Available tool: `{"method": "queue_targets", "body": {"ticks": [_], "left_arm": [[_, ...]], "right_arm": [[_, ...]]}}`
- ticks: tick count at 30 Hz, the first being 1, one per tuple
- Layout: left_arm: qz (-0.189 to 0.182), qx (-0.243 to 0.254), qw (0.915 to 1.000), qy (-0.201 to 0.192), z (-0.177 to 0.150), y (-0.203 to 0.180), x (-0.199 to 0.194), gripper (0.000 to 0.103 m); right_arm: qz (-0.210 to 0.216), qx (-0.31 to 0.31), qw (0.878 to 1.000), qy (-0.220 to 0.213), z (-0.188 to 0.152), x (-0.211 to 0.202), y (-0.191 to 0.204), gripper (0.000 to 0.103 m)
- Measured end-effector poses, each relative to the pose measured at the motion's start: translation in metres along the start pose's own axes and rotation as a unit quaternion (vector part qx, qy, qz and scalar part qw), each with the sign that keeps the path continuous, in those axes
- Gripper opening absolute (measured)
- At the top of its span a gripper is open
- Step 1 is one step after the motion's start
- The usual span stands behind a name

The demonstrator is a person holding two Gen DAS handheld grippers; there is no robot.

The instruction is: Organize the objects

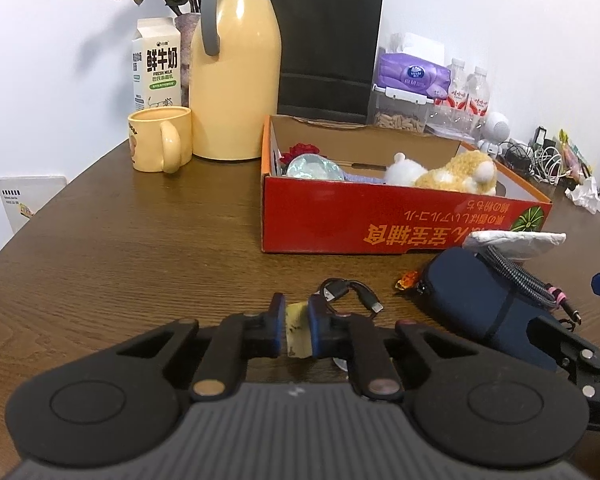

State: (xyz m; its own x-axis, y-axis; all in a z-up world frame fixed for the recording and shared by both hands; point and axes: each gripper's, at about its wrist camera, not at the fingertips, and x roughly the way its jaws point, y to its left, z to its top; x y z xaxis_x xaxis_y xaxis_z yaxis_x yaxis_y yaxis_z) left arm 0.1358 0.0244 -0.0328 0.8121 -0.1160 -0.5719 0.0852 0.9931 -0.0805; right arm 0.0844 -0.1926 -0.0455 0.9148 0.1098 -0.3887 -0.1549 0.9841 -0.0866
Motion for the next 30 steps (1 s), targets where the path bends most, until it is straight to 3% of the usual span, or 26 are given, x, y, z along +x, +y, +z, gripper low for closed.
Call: {"method": "queue_targets", "body": {"ticks": [14, 20, 23, 30], "left_arm": [[0.001, -0.015, 0.9999, -0.003, -0.001, 0.016, -0.007, 0.010], [0.006, -0.016, 0.9998, -0.010, -0.003, 0.024, -0.011, 0.006], [0.008, -0.018, 0.9997, -0.014, -0.004, 0.031, -0.015, 0.005], [0.013, -0.032, 0.9992, -0.019, -0.005, 0.051, -0.020, 0.006]], "right_arm": [[0.025, -0.025, 0.999, -0.004, 0.003, -0.001, 0.021, 0.103], [0.075, -0.049, 0.996, -0.003, 0.011, 0.002, 0.044, 0.103], [0.103, -0.068, 0.992, 0.017, 0.015, 0.012, 0.060, 0.100], [0.158, -0.098, 0.980, 0.070, 0.016, 0.033, 0.094, 0.080]]}}
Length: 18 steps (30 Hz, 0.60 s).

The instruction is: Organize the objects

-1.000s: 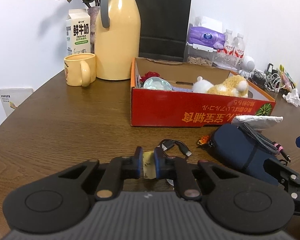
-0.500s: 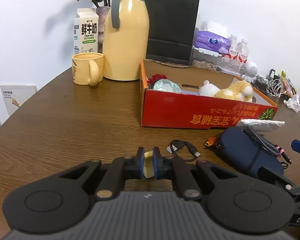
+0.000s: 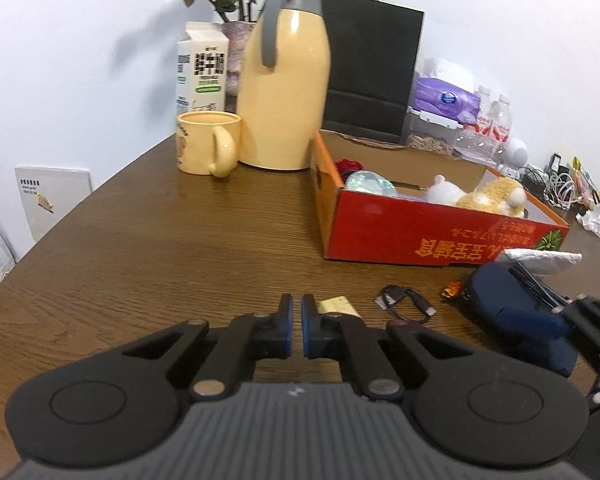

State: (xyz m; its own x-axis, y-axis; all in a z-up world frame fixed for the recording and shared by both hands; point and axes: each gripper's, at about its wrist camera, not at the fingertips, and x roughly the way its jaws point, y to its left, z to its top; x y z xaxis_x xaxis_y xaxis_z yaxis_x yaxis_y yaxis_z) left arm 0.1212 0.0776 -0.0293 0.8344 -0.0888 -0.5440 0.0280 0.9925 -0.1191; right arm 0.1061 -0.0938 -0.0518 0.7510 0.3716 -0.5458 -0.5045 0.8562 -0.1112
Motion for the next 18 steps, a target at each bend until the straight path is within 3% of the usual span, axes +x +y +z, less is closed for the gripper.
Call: {"method": "queue_targets", "body": {"ticks": [4, 8, 9, 10, 12, 16, 18], "left_arm": [[0.006, -0.013, 0.9999, 0.000, 0.000, 0.013, -0.001, 0.007], [0.008, -0.022, 0.9997, 0.002, 0.000, 0.023, 0.000, 0.009], [0.008, -0.022, 0.9997, 0.004, 0.000, 0.023, 0.001, 0.012], [0.007, -0.021, 0.9997, 0.006, 0.000, 0.023, 0.002, 0.015], [0.010, -0.014, 0.9998, 0.007, -0.001, 0.020, 0.003, 0.033], [0.020, 0.001, 0.9998, 0.008, -0.002, 0.013, 0.005, 0.047], [0.024, 0.008, 0.9996, 0.012, -0.001, 0.008, 0.007, 0.060]], "right_arm": [[0.022, 0.008, 0.999, 0.031, 0.005, 0.019, 0.004, 0.059], [0.026, 0.036, 0.998, 0.037, 0.010, 0.029, 0.000, 0.051], [0.031, 0.046, 0.998, 0.039, 0.011, 0.030, -0.002, 0.043], [0.038, 0.056, 0.997, 0.038, 0.011, 0.031, -0.005, 0.029], [0.040, 0.061, 0.997, 0.035, 0.011, 0.030, -0.006, 0.027], [0.039, 0.077, 0.996, 0.010, 0.009, 0.023, -0.011, 0.027], [0.029, 0.085, 0.996, -0.019, 0.010, 0.011, -0.017, 0.027]]}}
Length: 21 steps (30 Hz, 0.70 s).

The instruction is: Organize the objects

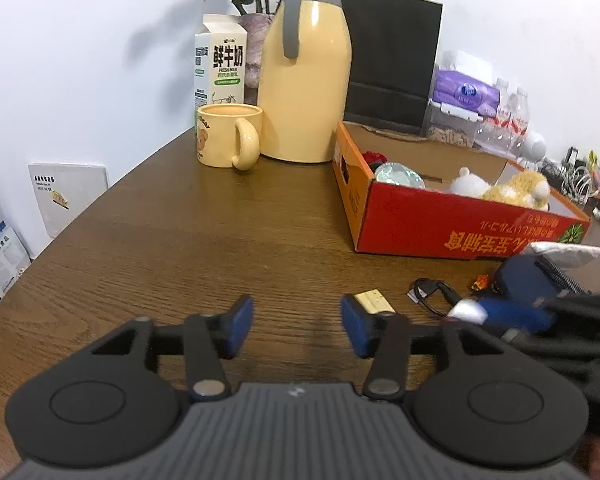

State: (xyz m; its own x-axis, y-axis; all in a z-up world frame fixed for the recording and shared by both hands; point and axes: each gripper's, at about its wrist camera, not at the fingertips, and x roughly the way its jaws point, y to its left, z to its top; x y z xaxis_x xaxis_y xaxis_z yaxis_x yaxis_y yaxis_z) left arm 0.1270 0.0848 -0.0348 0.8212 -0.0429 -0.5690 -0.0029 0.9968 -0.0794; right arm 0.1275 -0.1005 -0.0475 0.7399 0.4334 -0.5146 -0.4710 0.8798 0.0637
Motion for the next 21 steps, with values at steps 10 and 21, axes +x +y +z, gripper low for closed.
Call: {"method": "queue_targets", "body": {"ticks": [10, 21], "left_arm": [[0.018, 0.036, 0.9986, 0.035, 0.007, -0.061, 0.025, 0.078], [0.025, 0.017, 0.9978, 0.059, 0.003, -0.066, 0.037, 0.023]], "right_arm": [[-0.048, 0.019, 0.996, -0.074, -0.002, -0.041, -0.030, 0.027], [-0.040, 0.013, 0.995, -0.089, -0.008, -0.057, -0.034, 0.027]]}}
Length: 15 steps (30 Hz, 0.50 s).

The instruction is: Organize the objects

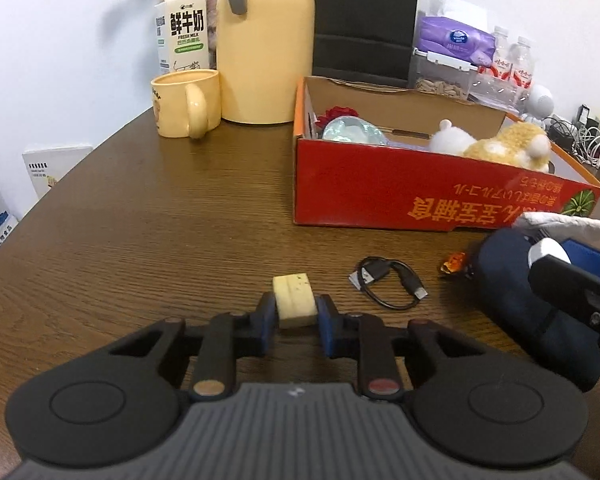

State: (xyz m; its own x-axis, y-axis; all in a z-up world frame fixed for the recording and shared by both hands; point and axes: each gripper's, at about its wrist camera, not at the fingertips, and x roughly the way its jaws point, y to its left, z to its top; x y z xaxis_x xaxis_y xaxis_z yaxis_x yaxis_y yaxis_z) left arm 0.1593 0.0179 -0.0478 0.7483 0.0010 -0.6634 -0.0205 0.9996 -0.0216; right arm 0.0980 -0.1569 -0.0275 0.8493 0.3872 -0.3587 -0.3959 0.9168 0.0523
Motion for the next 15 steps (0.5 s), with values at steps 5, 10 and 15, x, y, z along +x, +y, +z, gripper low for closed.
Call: {"method": "queue_targets", "body": {"ticks": [5, 10, 15], "left_arm": [[-0.009, -0.003, 0.9998, -0.019, 0.001, -0.003, -0.012, 0.023], [-0.029, 0.000, 0.9979, -0.058, 0.015, -0.012, -0.039, 0.023], [-0.045, 0.020, 0.9929, -0.108, 0.047, -0.030, -0.060, 0.023]], "right_arm": [[-0.003, 0.001, 1.000, -0.002, 0.000, -0.002, -0.001, 0.027], [-0.011, 0.012, 1.000, -0.015, 0.007, -0.007, -0.011, 0.027], [-0.033, 0.011, 0.999, -0.041, 0.035, -0.014, -0.034, 0.027]]}}
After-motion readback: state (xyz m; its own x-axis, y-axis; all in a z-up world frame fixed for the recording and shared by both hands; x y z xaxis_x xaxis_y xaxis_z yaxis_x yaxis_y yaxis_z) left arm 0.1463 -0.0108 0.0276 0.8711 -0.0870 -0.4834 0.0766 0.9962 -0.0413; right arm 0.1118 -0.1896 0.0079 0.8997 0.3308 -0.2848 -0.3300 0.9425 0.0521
